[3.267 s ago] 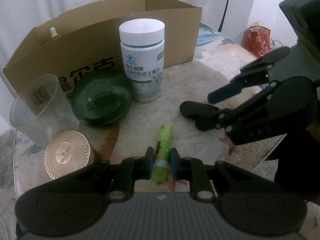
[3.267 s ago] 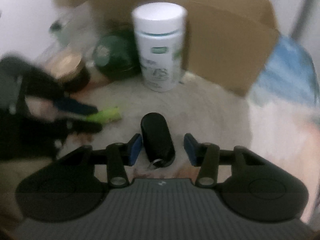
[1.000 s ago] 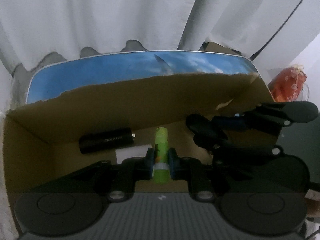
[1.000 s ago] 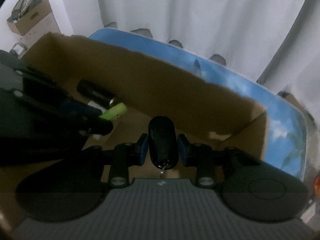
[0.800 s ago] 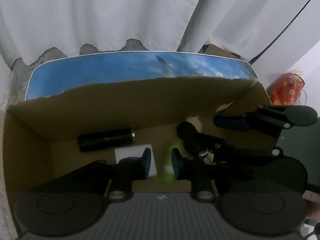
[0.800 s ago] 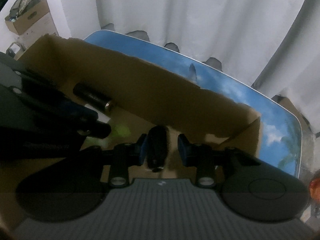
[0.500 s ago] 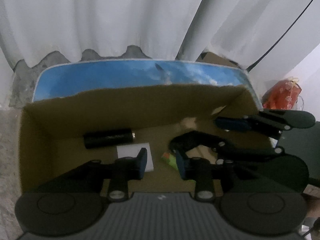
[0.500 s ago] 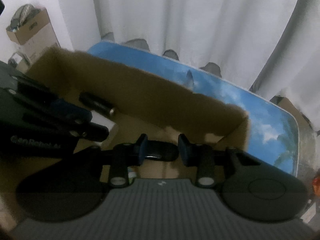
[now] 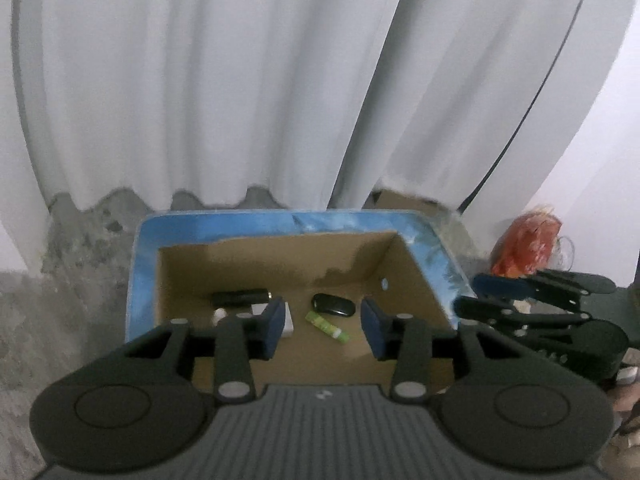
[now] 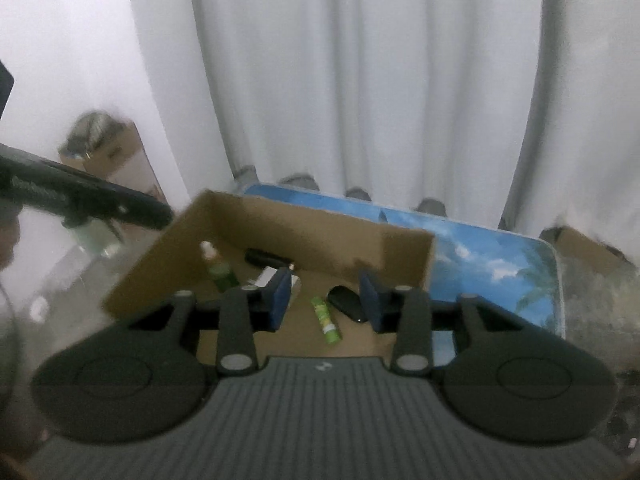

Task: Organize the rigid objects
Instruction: 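Open both grippers to drop the tube and the black case into the box, then lower the right gripper onto the gold-lidded dark jar and close it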

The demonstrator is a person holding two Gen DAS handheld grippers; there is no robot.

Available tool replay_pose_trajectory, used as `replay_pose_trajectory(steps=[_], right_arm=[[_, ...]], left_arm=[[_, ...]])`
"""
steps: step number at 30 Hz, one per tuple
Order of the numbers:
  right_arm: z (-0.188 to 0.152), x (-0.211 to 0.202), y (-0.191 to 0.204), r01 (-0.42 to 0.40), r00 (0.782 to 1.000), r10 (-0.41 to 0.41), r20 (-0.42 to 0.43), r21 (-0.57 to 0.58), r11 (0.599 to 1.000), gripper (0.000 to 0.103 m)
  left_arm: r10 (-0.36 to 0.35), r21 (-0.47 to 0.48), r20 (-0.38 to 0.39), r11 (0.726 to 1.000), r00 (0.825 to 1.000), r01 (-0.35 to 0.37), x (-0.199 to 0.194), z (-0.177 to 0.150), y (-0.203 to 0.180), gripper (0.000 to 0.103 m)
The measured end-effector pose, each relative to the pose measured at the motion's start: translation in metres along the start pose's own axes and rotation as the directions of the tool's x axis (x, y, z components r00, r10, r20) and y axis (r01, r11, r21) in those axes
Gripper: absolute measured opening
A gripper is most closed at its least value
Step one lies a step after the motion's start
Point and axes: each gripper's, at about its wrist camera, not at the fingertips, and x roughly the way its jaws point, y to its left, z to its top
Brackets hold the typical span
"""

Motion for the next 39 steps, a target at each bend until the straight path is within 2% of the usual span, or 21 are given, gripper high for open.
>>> replay_pose_trajectory(steps=[4, 8, 14, 16, 19, 22, 25, 29, 31, 34, 39], right_arm=[[-0.030, -0.062, 0.006, -0.018, 0.995, 0.016, 0.094, 0.021, 1.000, 0.041], [-0.072, -0.108, 0.013, -0.069, 0.984, 0.058, 0.168, 0.064, 0.996, 0.046], [-0.142, -0.125, 0.038, -0.167, 0.970, 0.131, 0.203, 0.175, 0.970, 0.049], [-0.164, -0.115, 0.051, -0.210, 0.968, 0.171, 0.184, 0.216, 0.953, 0.049], [-0.187, -0.095, 0.072, -0.250, 0.966, 0.225, 0.125, 0.242, 0.938, 0.049], [-0.199, -0.076, 0.095, -0.266, 0.964, 0.259, 0.058, 0.243, 0.933, 0.049], [-0.200, -0.061, 0.113, -0.261, 0.965, 0.263, 0.022, 0.228, 0.938, 0.049], [-0.199, -0.037, 0.123, -0.259, 0.962, 0.272, -0.017, 0.253, 0.932, 0.049], [-0.198, -0.024, 0.125, -0.259, 0.959, 0.280, -0.039, 0.274, 0.926, 0.049], [-0.198, -0.002, 0.130, -0.267, 0.951, 0.303, -0.070, 0.313, 0.912, 0.050], [-0.196, 0.027, 0.138, -0.260, 0.942, 0.316, -0.114, 0.347, 0.901, 0.050]], left_arm=[[0.031, 0.023, 0.071, 0.999, 0.997, -0.032, -0.052, -0.037, -0.003, 0.049], [0.044, 0.009, 0.082, 0.999, 0.996, -0.044, -0.082, -0.083, -0.002, 0.052], [0.121, -0.025, 0.074, 0.992, 0.990, -0.120, -0.088, -0.164, -0.001, 0.056], [0.135, -0.024, 0.073, 0.991, 0.988, -0.134, -0.085, -0.190, 0.002, 0.056], [0.179, 0.035, 0.067, 0.983, 0.982, -0.182, -0.076, -0.224, -0.003, 0.058], [0.217, 0.080, 0.051, 0.972, 0.975, -0.220, -0.060, -0.248, -0.004, 0.066], [0.212, 0.085, 0.021, 0.973, 0.977, -0.213, -0.042, -0.262, 0.001, 0.073], [0.228, 0.116, -0.009, 0.967, 0.974, -0.226, -0.023, -0.271, 0.001, 0.081], [0.240, 0.144, -0.011, 0.961, 0.971, -0.236, -0.016, -0.276, 0.001, 0.090], [0.243, 0.163, -0.017, 0.958, 0.970, -0.237, -0.005, -0.277, 0.003, 0.092], [0.207, 0.158, -0.044, 0.967, 0.977, -0.198, 0.017, -0.275, 0.008, 0.092]])
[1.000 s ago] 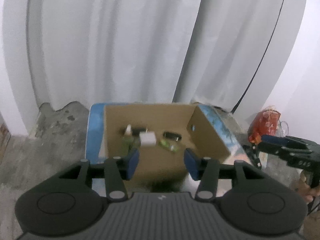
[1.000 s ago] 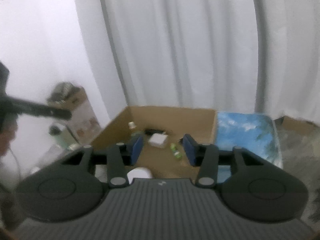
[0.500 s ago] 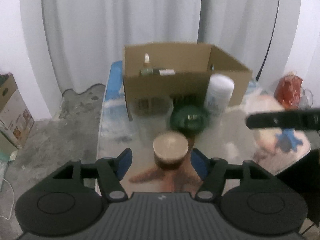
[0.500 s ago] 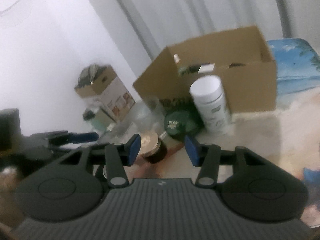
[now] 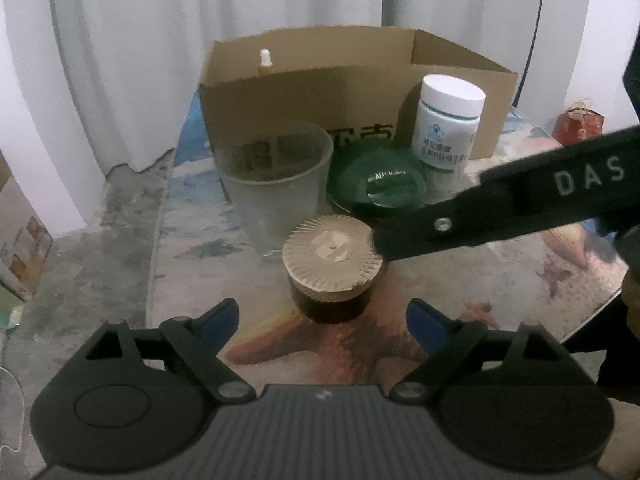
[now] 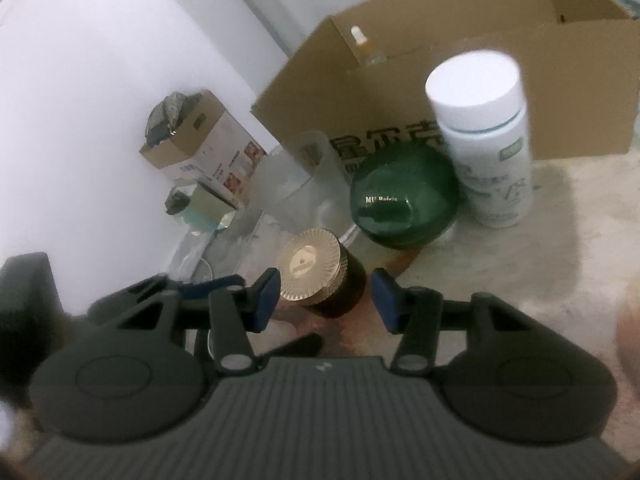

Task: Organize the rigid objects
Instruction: 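Lower the right gripper onto the gold-lidded dark jar and close it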

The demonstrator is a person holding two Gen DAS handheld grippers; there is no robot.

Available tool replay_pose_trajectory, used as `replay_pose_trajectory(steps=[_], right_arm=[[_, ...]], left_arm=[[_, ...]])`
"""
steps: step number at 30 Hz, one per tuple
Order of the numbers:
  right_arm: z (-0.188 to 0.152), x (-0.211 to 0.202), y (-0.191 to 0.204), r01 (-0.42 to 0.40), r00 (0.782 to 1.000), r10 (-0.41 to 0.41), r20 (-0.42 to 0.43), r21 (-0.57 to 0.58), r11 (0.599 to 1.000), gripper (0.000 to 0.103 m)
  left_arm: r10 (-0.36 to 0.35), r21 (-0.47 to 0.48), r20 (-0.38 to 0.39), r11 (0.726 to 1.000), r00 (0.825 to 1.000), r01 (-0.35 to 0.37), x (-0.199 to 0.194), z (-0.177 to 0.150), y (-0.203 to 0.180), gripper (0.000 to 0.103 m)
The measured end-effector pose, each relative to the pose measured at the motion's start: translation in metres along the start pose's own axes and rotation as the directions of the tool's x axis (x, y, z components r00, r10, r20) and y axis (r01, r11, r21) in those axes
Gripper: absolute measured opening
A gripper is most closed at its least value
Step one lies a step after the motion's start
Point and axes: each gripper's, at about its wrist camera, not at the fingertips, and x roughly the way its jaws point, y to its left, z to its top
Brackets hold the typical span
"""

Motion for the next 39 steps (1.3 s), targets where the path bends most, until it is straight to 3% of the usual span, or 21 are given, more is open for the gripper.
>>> replay_pose_trajectory(steps=[10, 21, 39], right_arm=[[0.007, 0.033, -0.002, -0.018, 0.999, 0.021, -0.048, 0.054, 0.998, 0.048], [0.010, 0.042, 0.002, -0.035, 0.996, 0.036, -0.080, 0.023, 0.999, 0.047], [-0.007, 0.006, -0.021, 0.027, 0.998, -0.024, -0.057, 0.048, 0.998, 0.049]], left_arm=[[-0.057, 0.017, -0.020, 0.998, 0.998, 0.058, 0.020, 0.006, -0.002, 0.076], [-0.091, 0.026, -0.028, 0.995, 0.995, 0.092, 0.025, 0.009, -0.009, 0.077], [-0.172, 0.082, -0.065, 0.981, 0.983, 0.177, 0.019, 0.009, -0.057, 0.077]])
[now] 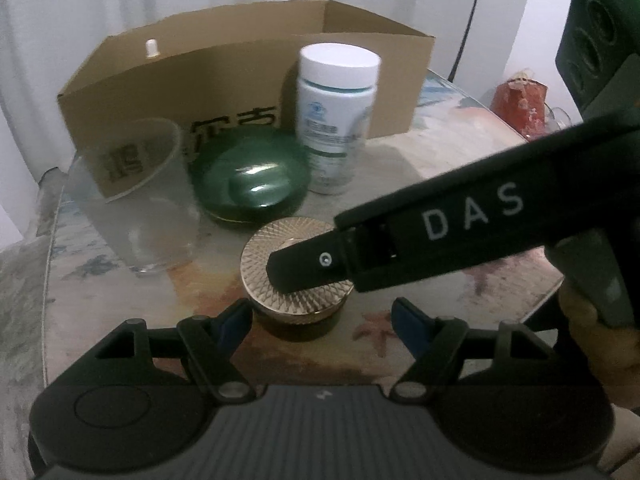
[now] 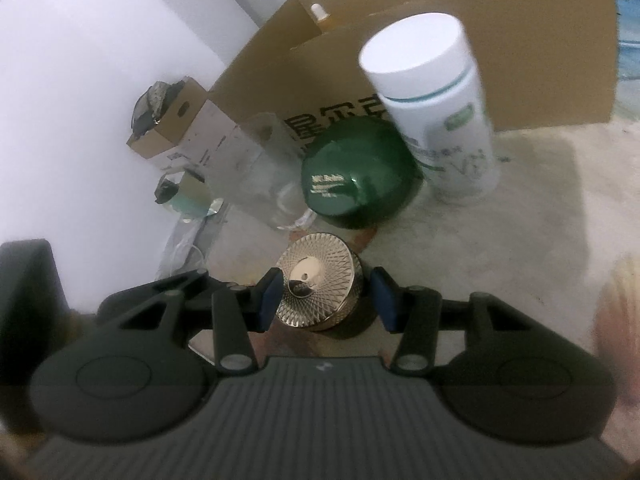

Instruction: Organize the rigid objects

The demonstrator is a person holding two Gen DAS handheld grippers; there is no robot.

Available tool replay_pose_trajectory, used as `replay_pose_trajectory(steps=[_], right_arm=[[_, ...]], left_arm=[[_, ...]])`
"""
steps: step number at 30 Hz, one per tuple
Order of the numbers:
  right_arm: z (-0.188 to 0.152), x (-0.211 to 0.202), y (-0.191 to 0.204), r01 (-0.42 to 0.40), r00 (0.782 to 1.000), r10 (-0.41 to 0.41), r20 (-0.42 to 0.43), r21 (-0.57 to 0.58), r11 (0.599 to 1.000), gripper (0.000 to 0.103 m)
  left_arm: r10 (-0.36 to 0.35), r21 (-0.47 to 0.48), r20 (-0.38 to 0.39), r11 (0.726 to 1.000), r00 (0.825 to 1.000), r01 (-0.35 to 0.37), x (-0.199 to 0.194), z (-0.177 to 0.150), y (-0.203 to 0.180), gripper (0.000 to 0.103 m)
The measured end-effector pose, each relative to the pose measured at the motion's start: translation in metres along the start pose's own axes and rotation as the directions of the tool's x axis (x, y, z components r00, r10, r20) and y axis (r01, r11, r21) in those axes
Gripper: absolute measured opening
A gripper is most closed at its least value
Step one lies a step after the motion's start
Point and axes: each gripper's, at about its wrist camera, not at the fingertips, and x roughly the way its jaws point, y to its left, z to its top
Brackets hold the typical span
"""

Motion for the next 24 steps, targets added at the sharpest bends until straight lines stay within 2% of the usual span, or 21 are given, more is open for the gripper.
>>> replay_pose_trajectory(steps=[17, 20, 24], right_arm=[[-0.020, -0.029, -0.034, -0.028, 0.999, 0.025, 0.042, 0.072, 0.997, 0.050], [-0.020, -0.030, -0.036, -0.036, 0.999, 0.032, 0.042, 0.082, 0.996, 0.050], [-0.019, -0.034, -0.033, -0.028, 0.998, 0.024, 0.060, 0.064, 0.998, 0.055]], left_arm=[[-0.002, 0.038, -0.022, 0.999, 1.000, 0.003, 0.006, 0.003, -0.030, 0.077], [-0.006, 0.039, -0.019, 0.999, 1.000, 0.007, 0.007, 0.004, -0.029, 0.081], [-0.009, 0.052, 0.017, 0.999, 1.000, 0.008, 0.004, 0.002, -0.029, 0.091]])
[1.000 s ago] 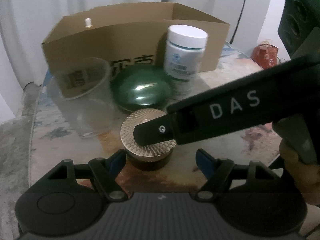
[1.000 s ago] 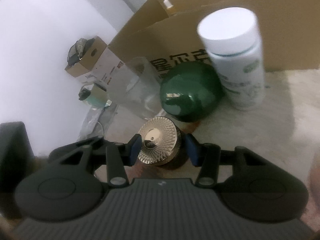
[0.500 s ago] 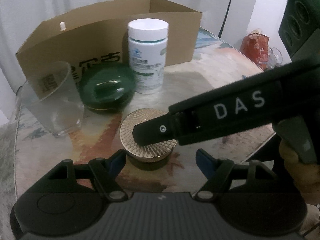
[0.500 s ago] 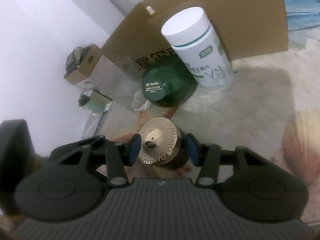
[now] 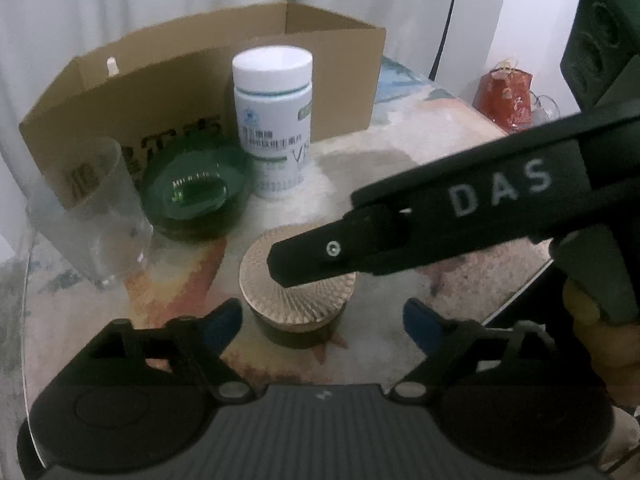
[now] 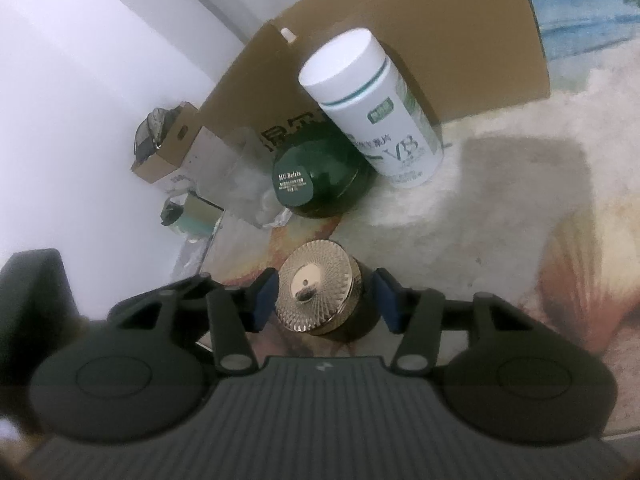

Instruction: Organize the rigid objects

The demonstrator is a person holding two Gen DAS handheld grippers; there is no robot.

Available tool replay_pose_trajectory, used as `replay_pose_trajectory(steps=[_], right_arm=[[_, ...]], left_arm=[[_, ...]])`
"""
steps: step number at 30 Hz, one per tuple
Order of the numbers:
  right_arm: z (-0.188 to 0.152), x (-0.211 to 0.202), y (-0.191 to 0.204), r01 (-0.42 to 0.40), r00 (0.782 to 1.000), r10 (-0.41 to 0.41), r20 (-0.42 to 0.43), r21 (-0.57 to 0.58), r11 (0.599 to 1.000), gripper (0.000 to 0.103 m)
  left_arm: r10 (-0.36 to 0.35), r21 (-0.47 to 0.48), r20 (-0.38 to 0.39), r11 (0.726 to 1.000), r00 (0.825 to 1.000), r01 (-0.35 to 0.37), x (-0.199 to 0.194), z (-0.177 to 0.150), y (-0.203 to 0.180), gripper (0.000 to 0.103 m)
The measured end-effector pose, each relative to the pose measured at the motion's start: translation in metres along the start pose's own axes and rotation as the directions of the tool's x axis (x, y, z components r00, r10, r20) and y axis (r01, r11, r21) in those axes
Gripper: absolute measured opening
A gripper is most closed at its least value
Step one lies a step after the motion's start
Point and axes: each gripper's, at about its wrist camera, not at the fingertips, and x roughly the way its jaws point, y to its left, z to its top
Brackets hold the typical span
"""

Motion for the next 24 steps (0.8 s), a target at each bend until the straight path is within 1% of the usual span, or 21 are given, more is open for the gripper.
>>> replay_pose_trajectory(steps=[1, 2, 3, 4, 5, 6, 8, 9, 12, 16, 18, 20, 21, 22, 24], right_arm=[[0.001, -0.002, 0.002, 0.006, 1.000, -0.006, 0.009, -0.010, 1.000, 0.060], [0.001, -0.006, 0.002, 0.010, 1.000, -0.010, 0.018, -0.018, 1.000, 0.069], [0.002, -0.011, 0.005, 0.019, 0.999, -0.018, 0.035, -0.031, 0.999, 0.074], [0.003, -0.016, 0.007, 0.030, 0.998, -0.027, 0.055, -0.048, 0.998, 0.082], [0.004, -0.020, 0.009, 0.040, 0.997, -0.035, 0.072, -0.064, 0.997, 0.086], [0.005, -0.027, 0.013, 0.055, 0.994, -0.047, 0.094, -0.088, 0.995, 0.088], [0.008, -0.038, 0.019, 0.086, 0.989, -0.069, 0.131, -0.127, 0.988, 0.099], [0.009, -0.044, 0.022, 0.101, 0.986, -0.079, 0.149, -0.146, 0.984, 0.102], [0.012, -0.061, 0.030, 0.162, 0.972, -0.122, 0.199, -0.201, 0.966, 0.102], [0.014, -0.075, 0.037, 0.258, 0.951, -0.197, 0.237, -0.265, 0.929, 0.102], [0.014, -0.080, 0.042, 0.303, 0.938, -0.230, 0.261, -0.291, 0.907, 0.102], [0.012, -0.084, 0.049, 0.366, 0.915, -0.277, 0.293, -0.317, 0.875, 0.102], [0.011, -0.085, 0.052, 0.383, 0.909, -0.286, 0.303, -0.338, 0.860, 0.102], [0.009, -0.086, 0.055, 0.389, 0.907, -0.281, 0.312, -0.369, 0.844, 0.102], [0.006, -0.091, 0.061, 0.407, 0.898, -0.275, 0.344, -0.408, 0.817, 0.102]], left_arm=[[-0.006, 0.003, 0.008, 1.000, 1.000, 0.006, -0.001, 0.000, 0.001, 0.091], [-0.022, 0.002, 0.016, 1.000, 1.000, 0.022, -0.002, -0.001, 0.002, 0.091], [-0.045, -0.004, 0.027, 0.999, 0.999, 0.045, -0.004, -0.002, 0.005, 0.091], [-0.067, -0.013, 0.038, 0.998, 0.997, 0.067, -0.005, -0.003, 0.008, 0.091], [-0.083, -0.021, 0.047, 0.996, 0.995, 0.084, -0.007, -0.004, 0.011, 0.092], [-0.089, -0.021, 0.052, 0.996, 0.995, 0.091, -0.008, -0.004, 0.013, 0.092], [-0.084, -0.016, 0.055, 0.996, 0.995, 0.085, -0.010, -0.005, 0.015, 0.092], [-0.084, -0.019, 0.052, 0.996, 0.995, 0.086, -0.010, -0.006, 0.016, 0.092], [-0.110, -0.032, 0.051, 0.993, 0.993, 0.112, -0.014, -0.008, 0.021, 0.092], [-0.117, -0.038, 0.048, 0.992, 0.992, 0.119, -0.017, -0.011, 0.026, 0.092], [-0.112, -0.062, 0.059, 0.991, 0.992, 0.116, -0.019, -0.012, 0.032, 0.092], [-0.096, -0.076, 0.069, 0.992, 0.993, 0.101, -0.021, -0.014, 0.037, 0.093], [-0.086, -0.077, 0.073, 0.993, 0.994, 0.091, -0.023, -0.014, 0.038, 0.094], [-0.078, -0.075, 0.080, 0.994, 0.994, 0.084, -0.024, -0.015, 0.039, 0.097], [-0.067, -0.069, 0.111, 0.995, 0.992, 0.075, -0.029, -0.018, 0.042, 0.098]])
